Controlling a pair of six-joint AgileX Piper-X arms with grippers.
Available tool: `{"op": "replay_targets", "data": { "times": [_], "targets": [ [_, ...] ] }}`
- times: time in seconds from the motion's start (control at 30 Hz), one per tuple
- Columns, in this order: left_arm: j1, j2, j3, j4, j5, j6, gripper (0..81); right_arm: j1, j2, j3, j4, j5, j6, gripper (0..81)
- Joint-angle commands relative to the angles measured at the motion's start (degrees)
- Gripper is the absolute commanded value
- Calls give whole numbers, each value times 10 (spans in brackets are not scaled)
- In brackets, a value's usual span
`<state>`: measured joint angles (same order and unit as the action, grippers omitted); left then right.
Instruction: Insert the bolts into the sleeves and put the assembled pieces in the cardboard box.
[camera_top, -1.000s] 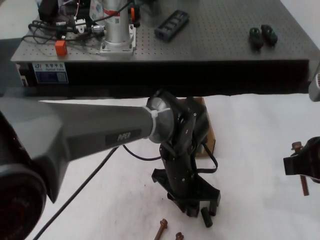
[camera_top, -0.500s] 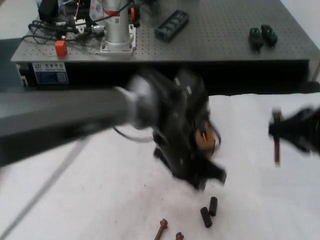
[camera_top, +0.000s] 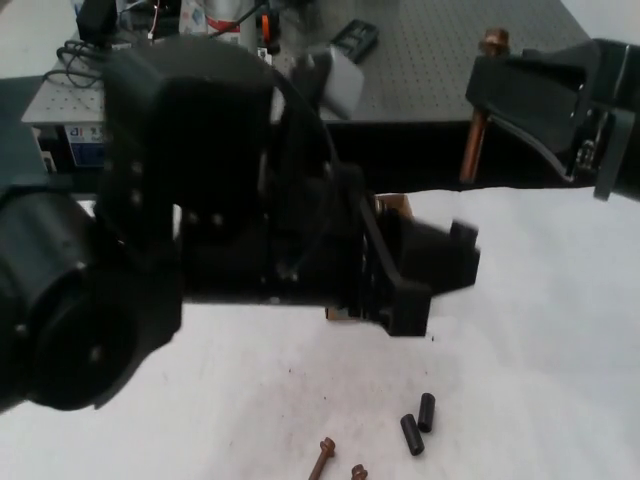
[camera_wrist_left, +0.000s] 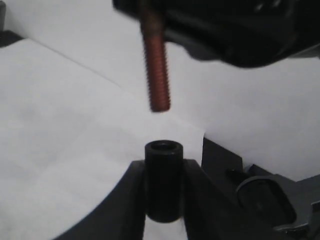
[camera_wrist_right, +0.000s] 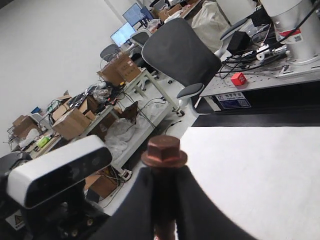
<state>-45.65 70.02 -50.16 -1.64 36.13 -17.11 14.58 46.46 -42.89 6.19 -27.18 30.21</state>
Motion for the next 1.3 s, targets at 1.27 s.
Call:
{"op": "replay_targets", "data": {
  "times": [1.27],
  "targets": [
    [-1, -8, 1, -32, -30, -6, 7, 9, 1, -1, 62, -68, -12, 1]
  ]
}}
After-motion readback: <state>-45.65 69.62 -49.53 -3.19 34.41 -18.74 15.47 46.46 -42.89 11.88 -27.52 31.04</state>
